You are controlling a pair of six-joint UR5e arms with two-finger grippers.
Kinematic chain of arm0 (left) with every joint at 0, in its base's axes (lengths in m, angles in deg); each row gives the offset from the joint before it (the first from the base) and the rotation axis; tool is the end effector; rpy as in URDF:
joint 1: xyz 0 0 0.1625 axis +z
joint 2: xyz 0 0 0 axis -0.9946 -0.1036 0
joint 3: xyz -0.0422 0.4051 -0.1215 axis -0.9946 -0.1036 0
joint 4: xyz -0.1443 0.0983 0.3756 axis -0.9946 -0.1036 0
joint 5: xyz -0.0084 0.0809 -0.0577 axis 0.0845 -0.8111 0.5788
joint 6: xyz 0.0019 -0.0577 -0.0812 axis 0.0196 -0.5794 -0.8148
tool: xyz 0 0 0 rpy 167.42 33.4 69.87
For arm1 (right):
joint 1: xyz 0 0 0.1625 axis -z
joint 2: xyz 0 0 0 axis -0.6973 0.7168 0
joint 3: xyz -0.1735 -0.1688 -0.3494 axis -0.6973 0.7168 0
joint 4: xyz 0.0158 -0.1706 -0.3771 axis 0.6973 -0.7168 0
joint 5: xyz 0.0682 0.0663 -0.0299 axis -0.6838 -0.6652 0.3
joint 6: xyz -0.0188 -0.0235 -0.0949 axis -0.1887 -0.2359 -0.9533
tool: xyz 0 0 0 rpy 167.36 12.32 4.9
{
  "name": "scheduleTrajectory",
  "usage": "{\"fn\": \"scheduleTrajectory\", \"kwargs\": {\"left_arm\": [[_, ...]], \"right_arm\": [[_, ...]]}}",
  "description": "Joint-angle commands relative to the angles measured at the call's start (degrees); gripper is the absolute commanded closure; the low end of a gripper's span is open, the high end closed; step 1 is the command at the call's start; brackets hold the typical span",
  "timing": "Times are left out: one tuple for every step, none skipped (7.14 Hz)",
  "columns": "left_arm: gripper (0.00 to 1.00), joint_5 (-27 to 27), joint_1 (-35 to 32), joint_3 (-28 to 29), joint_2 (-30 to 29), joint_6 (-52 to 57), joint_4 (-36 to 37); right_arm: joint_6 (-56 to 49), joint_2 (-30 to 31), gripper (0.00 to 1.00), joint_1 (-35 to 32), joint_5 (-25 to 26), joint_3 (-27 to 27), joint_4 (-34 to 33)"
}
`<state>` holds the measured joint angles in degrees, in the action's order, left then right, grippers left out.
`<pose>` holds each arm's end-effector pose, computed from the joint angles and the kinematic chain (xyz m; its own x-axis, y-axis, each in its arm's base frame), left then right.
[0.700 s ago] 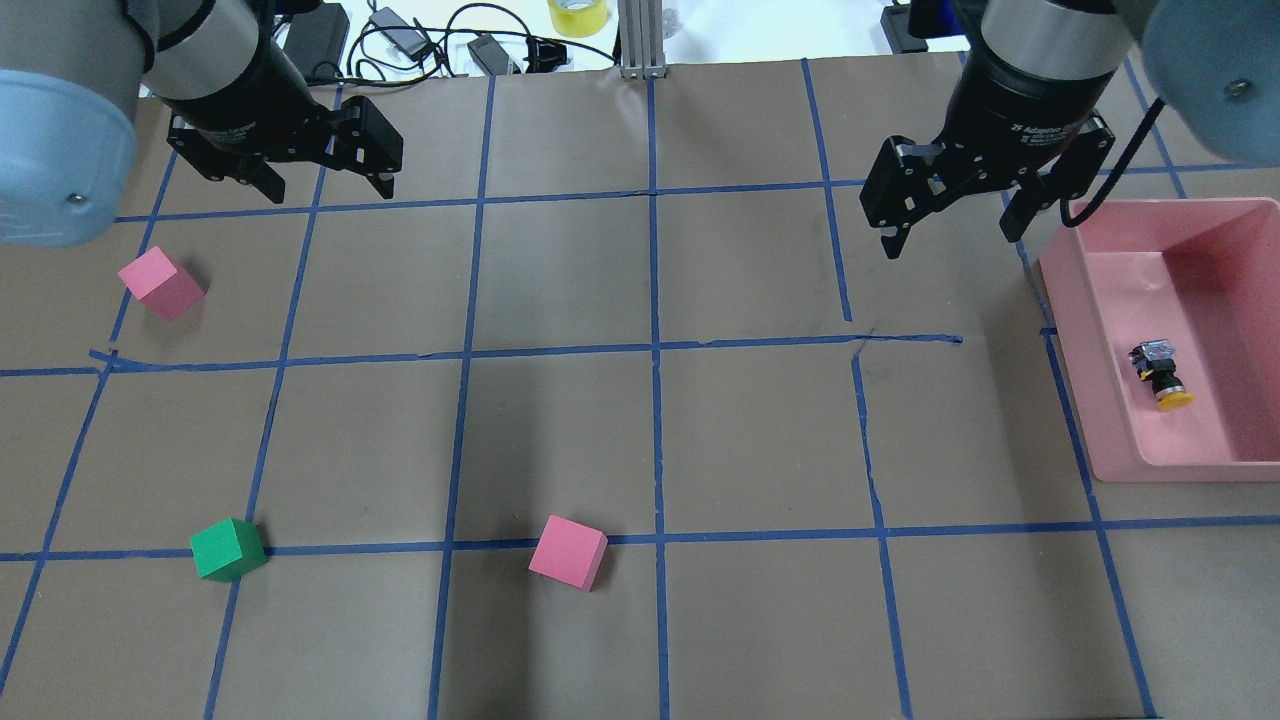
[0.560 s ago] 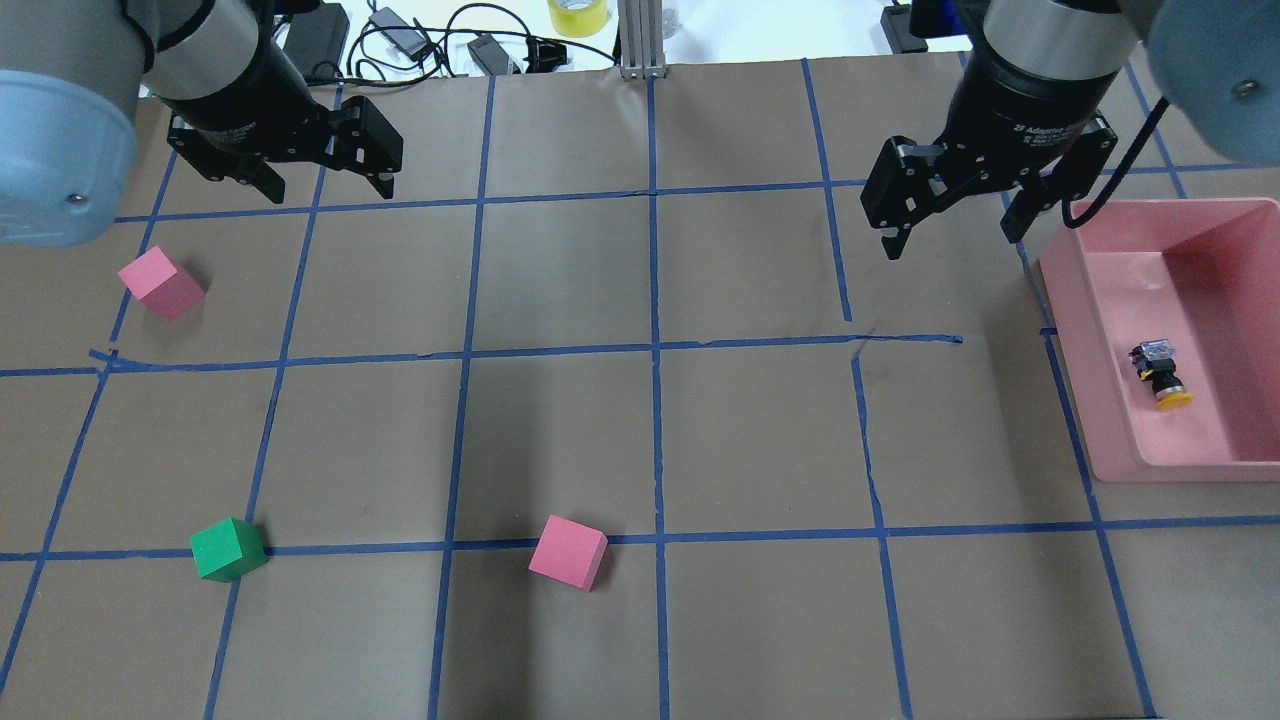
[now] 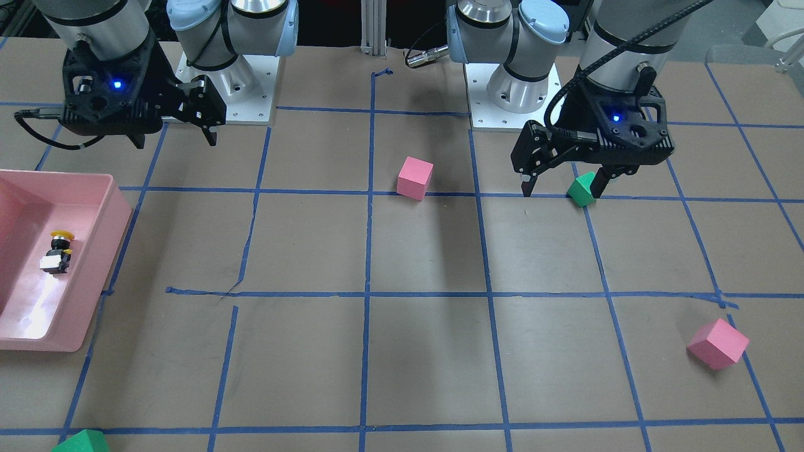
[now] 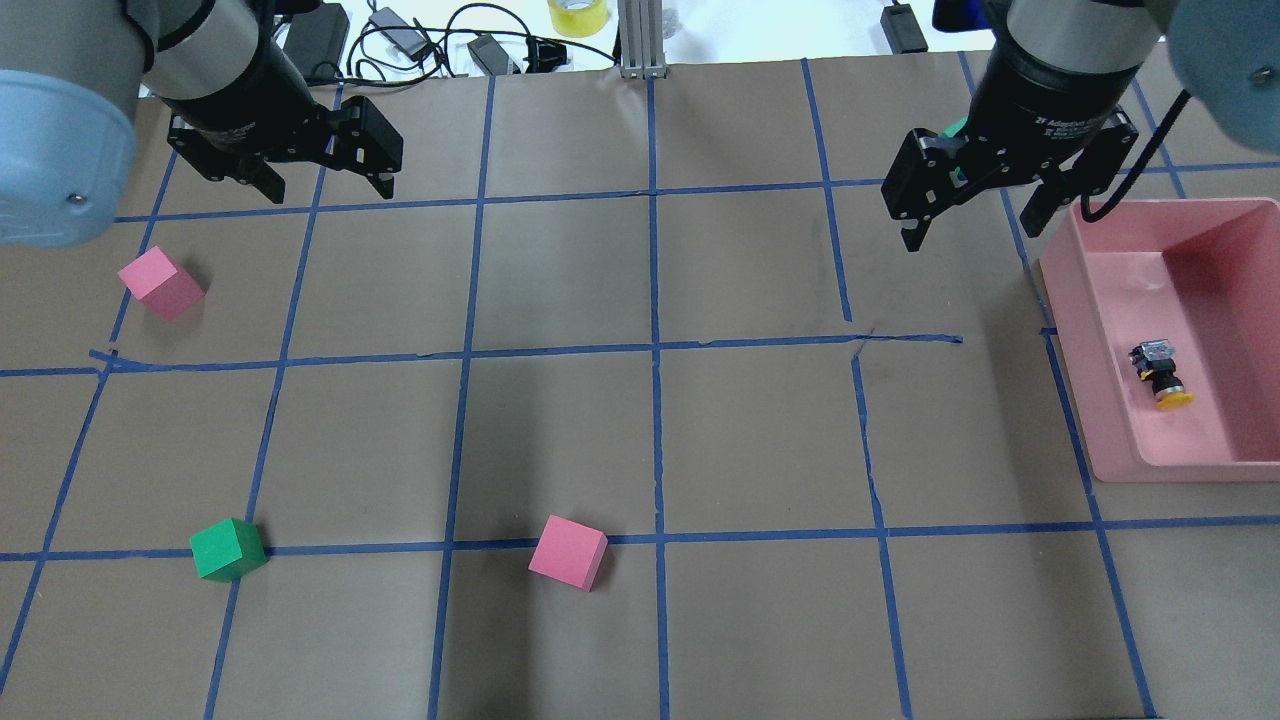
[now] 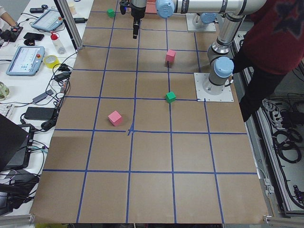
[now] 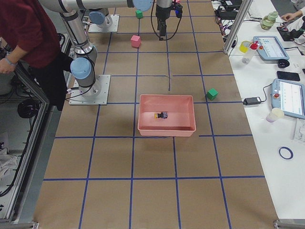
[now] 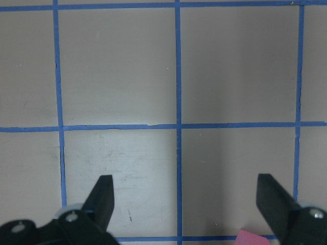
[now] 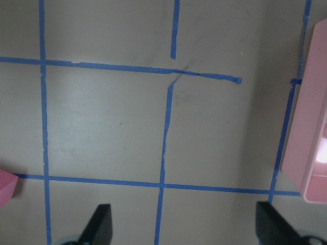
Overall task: Align button upright
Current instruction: 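Move the right gripper over the pink tray above the button switch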
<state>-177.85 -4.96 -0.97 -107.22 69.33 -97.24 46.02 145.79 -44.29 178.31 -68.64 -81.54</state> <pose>-0.1241 -0.5142 0.4964 -1.0000 -0.0026 -0.0056 -0.0016 0.9850 -0.1725 0.1199 -0.4839 0.5026 -0.9973 -0.0737 0.0012 -0.0735 0.9950 0.0675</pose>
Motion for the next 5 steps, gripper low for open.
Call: {"fn": "scheduleTrajectory", "kwargs": {"left_arm": [[0.0,0.0,0.1,0.0,0.0,0.0,0.0],[0.0,-0.1,0.1,0.0,0.0,0.0,0.0],[0.0,0.0,0.1,0.0,0.0,0.0,0.0],[0.0,-0.1,0.0,0.0,0.0,0.0,0.0],[0.0,-0.1,0.0,0.0,0.0,0.0,0.0]], "right_arm": [[0.3,0.2,0.0,1.6,0.5,0.1,0.4],[0.6,0.2,0.0,1.6,0.5,-0.3,0.9],[0.4,0.0,0.0,1.7,0.8,-0.3,0.8],[-0.3,-0.1,0.0,1.8,0.8,-0.5,0.2],[-3.4,-0.2,0.0,3.7,0.9,-0.6,-0.1]]}}
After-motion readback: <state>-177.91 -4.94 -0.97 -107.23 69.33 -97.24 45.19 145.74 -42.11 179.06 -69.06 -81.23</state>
